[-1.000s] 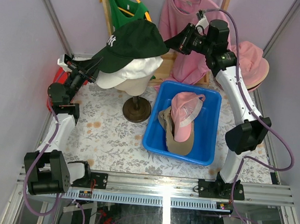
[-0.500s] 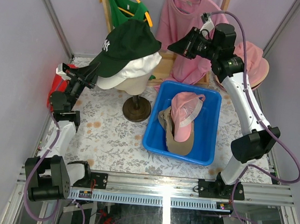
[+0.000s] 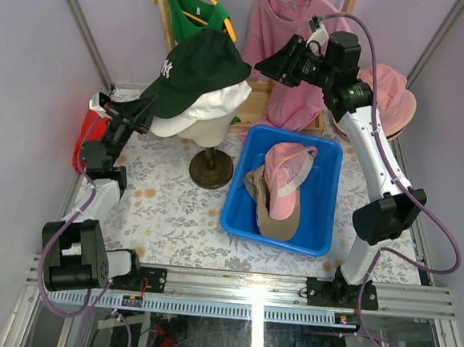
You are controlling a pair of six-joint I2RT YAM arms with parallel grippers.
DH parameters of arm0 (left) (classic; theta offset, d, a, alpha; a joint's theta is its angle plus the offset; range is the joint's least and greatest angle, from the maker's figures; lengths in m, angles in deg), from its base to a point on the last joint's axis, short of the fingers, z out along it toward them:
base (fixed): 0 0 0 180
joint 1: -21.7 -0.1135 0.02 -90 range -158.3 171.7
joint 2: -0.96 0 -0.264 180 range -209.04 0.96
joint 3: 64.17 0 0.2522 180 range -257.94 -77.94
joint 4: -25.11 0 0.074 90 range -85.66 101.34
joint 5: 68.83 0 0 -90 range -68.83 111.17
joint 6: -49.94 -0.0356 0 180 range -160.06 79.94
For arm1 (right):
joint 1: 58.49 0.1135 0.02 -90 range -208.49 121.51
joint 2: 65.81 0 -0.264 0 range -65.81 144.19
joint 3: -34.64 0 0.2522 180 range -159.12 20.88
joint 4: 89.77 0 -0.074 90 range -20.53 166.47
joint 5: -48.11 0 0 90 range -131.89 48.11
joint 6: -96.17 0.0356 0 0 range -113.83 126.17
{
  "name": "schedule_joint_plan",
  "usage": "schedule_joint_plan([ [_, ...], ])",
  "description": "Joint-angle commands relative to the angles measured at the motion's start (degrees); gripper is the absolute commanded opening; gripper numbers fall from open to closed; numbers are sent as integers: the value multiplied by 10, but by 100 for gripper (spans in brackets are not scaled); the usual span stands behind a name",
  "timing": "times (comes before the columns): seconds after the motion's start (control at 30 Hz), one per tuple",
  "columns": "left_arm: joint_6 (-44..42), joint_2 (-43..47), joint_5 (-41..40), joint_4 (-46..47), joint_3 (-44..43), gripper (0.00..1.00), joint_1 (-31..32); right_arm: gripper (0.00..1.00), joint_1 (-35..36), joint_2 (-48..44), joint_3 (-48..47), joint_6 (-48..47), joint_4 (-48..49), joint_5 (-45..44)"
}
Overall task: Stack the hats
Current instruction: Stack the hat on the hat.
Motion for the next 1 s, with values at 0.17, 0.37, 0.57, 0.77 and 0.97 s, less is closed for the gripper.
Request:
schedule_joint_plan([
  [0.17, 185, -48, 19, 122, -45, 0, -8, 51, -3, 54, -74, 48, 43, 5],
  [0.37, 214, -66, 19, 169, -65, 0, -5, 52, -5, 73, -79, 75, 67, 22],
  [0.57, 221, -70, 38, 171, -77, 0, -4, 52, -8, 72, -78, 97, 90, 33],
  [0.77, 235, -75, 36, 194, -86, 0, -4, 53, -13, 69, -74, 112, 103, 35],
  [0.97, 242, -79, 33, 209, -95, 0, 0, 53, -15, 86, -87, 131, 109, 55],
])
